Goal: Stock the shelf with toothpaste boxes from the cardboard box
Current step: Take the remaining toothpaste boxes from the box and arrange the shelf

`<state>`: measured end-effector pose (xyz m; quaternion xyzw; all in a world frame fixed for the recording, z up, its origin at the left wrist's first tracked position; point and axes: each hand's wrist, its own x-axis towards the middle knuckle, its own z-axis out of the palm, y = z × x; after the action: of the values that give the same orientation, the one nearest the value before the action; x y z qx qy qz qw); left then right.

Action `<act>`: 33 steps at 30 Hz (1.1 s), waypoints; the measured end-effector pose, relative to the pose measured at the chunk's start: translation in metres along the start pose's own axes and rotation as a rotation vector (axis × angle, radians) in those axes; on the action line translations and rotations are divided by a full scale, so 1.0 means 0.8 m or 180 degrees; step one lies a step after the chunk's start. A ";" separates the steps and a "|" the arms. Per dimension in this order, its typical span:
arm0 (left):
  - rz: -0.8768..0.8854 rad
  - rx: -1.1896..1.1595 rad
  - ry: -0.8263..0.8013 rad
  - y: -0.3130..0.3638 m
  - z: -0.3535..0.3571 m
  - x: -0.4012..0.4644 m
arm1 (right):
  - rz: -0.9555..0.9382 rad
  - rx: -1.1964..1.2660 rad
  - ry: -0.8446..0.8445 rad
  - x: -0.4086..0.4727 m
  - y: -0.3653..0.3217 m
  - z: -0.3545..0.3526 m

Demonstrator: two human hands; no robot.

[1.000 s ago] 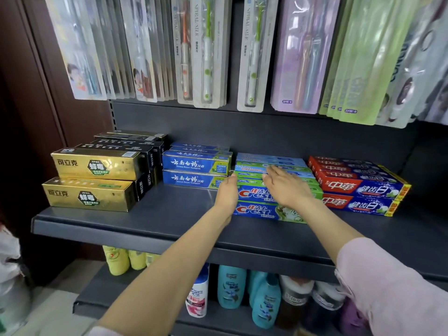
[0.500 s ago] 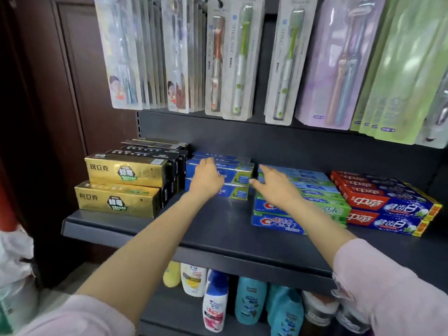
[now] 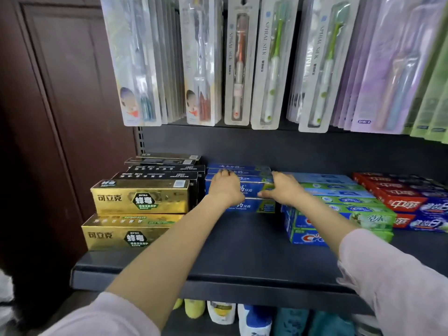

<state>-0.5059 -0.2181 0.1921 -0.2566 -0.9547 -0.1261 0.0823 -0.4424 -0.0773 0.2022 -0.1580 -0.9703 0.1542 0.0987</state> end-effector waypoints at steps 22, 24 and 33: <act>-0.0485 -0.0663 0.0685 -0.012 0.006 -0.030 | -0.0866 -0.1031 0.0103 -0.003 -0.017 0.008; -0.0509 -0.0652 0.0862 -0.007 0.011 -0.035 | -0.0864 -0.1111 0.0157 -0.002 -0.014 0.010; -0.1551 -0.1441 0.0766 0.019 0.037 -0.054 | -0.0807 -0.1084 0.0101 0.003 -0.013 0.011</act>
<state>-0.4640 -0.2171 0.1575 -0.0164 -0.9192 -0.3798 0.1028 -0.4499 -0.0879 0.1974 -0.0515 -0.9928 -0.0282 0.1045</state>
